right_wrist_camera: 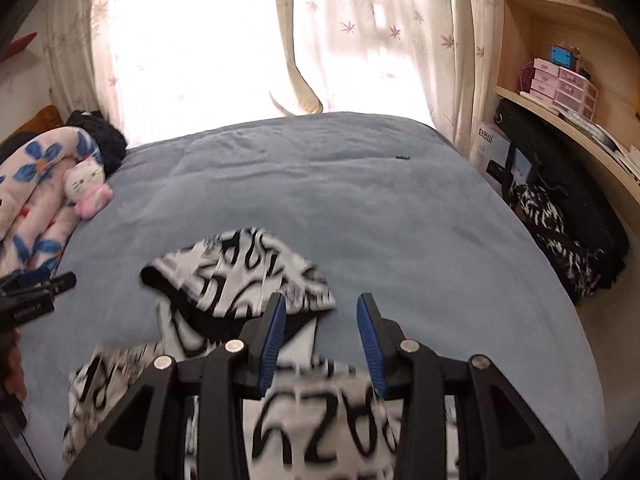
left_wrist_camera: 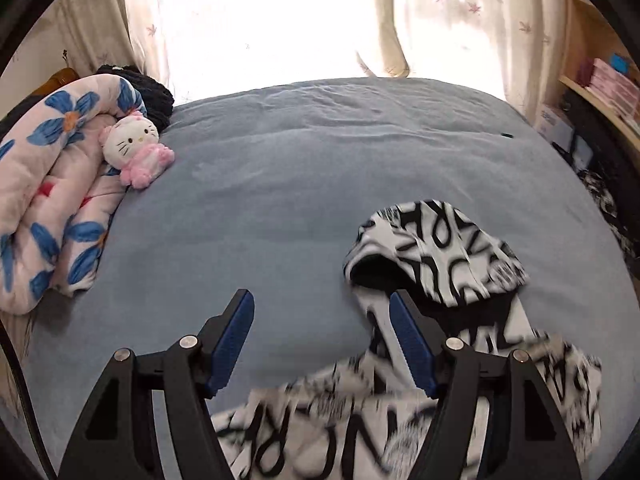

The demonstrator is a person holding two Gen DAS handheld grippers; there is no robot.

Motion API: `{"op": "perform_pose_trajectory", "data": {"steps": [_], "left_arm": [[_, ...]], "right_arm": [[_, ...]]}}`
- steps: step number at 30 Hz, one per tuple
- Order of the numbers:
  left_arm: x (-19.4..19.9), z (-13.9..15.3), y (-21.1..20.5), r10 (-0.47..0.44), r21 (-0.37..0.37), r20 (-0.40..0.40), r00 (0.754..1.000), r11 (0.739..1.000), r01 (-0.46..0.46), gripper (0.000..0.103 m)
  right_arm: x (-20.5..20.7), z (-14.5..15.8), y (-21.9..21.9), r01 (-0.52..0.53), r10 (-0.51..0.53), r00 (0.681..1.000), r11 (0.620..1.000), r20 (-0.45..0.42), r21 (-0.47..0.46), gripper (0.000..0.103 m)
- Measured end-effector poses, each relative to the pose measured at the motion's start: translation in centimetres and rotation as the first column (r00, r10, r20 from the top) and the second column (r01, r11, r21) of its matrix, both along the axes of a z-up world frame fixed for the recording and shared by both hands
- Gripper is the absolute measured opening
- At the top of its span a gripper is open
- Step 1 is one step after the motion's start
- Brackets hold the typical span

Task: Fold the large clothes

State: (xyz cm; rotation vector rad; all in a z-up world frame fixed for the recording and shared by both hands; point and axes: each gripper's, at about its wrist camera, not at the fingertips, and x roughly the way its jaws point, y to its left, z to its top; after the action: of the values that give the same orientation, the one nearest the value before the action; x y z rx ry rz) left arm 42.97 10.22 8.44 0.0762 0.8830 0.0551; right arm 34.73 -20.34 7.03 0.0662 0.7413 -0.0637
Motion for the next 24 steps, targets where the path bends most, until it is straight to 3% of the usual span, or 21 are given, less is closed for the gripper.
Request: {"op": "perform_pose_trajectory", "data": {"steps": [4, 7, 11, 16, 19, 24], "left_arm": [[4.9, -3.4, -0.8, 0.031, -0.015, -0.012, 0.999, 0.999, -0.031, 0.069], [8.2, -7.4, -1.4, 0.052, -0.051, -0.064, 0.997, 0.997, -0.055, 0.069], [10.2, -12.4, -1.3, 0.073, -0.023, -0.134, 0.988, 0.997, -0.076, 0.069], [10.6, -18.8, 1.9, 0.093, 0.010, -0.223, 0.970, 0.996, -0.093, 0.071], [10.0, -20.2, 4.0, 0.071, -0.091, -0.203, 0.977, 0.992, -0.091, 0.079], [10.5, -19.6, 4.8, 0.037, -0.125, -0.229, 0.973, 0.990, -0.067, 0.079]], "right_arm": [[5.6, -3.6, 0.4, 0.001, 0.000, 1.000, 0.999, -0.024, 0.042, 0.037], [9.0, -7.4, 1.1, 0.003, 0.000, 0.998, 0.999, -0.070, 0.047, 0.037], [12.1, -13.1, 2.3, -0.010, 0.015, 0.988, 0.999, -0.151, 0.033, 0.037], [13.3, -20.1, 2.4, -0.020, 0.026, 0.959, 1.000, -0.284, 0.022, 0.037], [12.6, -21.1, 2.2, -0.036, 0.044, 0.965, 0.999, -0.258, 0.036, 0.038], [12.1, -20.2, 2.5, -0.082, 0.088, 0.955, 0.996, -0.282, 0.030, 0.043]]}}
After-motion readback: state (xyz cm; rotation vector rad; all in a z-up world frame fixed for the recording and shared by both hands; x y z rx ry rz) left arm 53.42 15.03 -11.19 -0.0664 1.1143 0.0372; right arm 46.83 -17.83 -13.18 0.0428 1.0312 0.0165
